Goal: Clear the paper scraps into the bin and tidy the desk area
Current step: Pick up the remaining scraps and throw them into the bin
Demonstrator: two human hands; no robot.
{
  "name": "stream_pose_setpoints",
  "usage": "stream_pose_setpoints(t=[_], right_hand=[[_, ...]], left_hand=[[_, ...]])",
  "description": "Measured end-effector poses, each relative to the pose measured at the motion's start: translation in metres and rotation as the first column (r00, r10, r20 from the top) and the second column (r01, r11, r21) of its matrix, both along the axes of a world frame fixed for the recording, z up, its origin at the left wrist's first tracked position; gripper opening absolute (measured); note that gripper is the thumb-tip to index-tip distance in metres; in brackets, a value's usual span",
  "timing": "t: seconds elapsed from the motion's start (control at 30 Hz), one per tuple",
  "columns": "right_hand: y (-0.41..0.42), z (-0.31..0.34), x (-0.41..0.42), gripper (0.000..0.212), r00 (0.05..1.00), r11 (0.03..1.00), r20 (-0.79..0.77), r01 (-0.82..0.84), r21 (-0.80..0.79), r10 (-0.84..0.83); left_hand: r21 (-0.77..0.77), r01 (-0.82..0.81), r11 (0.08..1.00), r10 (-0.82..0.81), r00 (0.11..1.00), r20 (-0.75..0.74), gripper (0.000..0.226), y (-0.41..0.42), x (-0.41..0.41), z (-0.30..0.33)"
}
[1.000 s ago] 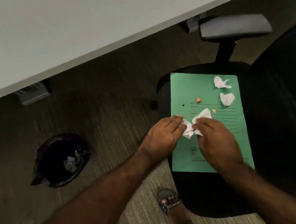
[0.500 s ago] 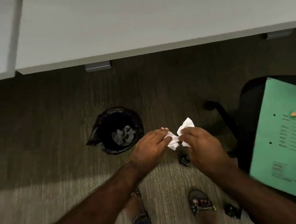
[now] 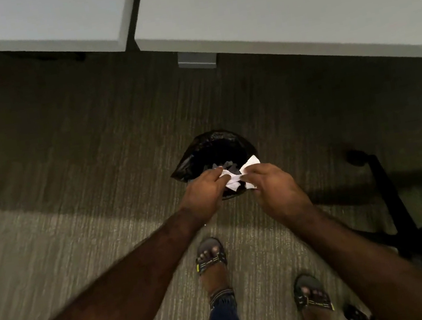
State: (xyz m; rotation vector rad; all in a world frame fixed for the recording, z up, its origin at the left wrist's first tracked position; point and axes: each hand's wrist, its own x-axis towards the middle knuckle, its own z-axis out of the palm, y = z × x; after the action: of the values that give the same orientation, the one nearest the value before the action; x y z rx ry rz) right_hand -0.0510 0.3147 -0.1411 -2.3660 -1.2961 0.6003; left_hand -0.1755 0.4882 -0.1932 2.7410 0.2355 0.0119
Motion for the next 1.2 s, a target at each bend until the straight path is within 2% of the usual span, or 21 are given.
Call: stream_pose_setpoints(t=[0.2, 0.4, 0.57, 0.73, 0.93, 1.2], right_hand=[[0.044, -0.023, -0.004, 0.048, 1.0, 0.999, -0.013, -0.02, -0.048, 0.02], [0.076, -0.037, -0.002, 0.049, 0.999, 0.995, -0.035, 0.004, -0.104, -0.008], [0.089, -0.045, -0.001, 0.051, 0.997, 0.982, -0.024, 0.062, -0.178, -0.067], [0.094, -0.051, -0.002, 0.053, 0.992, 0.98, -0.024, 0.114, -0.166, -0.12], [0.093, -0.047, 0.001, 0.059, 0.985, 0.967, -0.014, 0.168, -0.193, -0.174], [0.036, -0.026, 0.014, 0.057, 0.977, 0.978, 0.062, 0.206, -0.001, -0.206]], left_hand=[[-0.038, -0.175, 0.984, 0.165, 0.969, -0.182, 0.028, 0.034, 0.008, -0.024], [-0.056, -0.306, 0.95, 0.265, 0.89, -0.37, 0.027, 0.049, 0.023, -0.042], [-0.181, -0.449, 0.875, 0.367, 0.859, -0.357, 0.037, 0.051, 0.027, -0.05], [-0.255, -0.544, 0.799, 0.454, 0.825, -0.337, 0.044, 0.052, 0.021, -0.051], [-0.218, -0.524, 0.823, 0.445, 0.835, -0.324, 0.042, 0.045, 0.011, -0.051], [-0.153, -0.517, 0.843, 0.483, 0.85, -0.21, 0.041, 0.022, 0.029, -0.038]])
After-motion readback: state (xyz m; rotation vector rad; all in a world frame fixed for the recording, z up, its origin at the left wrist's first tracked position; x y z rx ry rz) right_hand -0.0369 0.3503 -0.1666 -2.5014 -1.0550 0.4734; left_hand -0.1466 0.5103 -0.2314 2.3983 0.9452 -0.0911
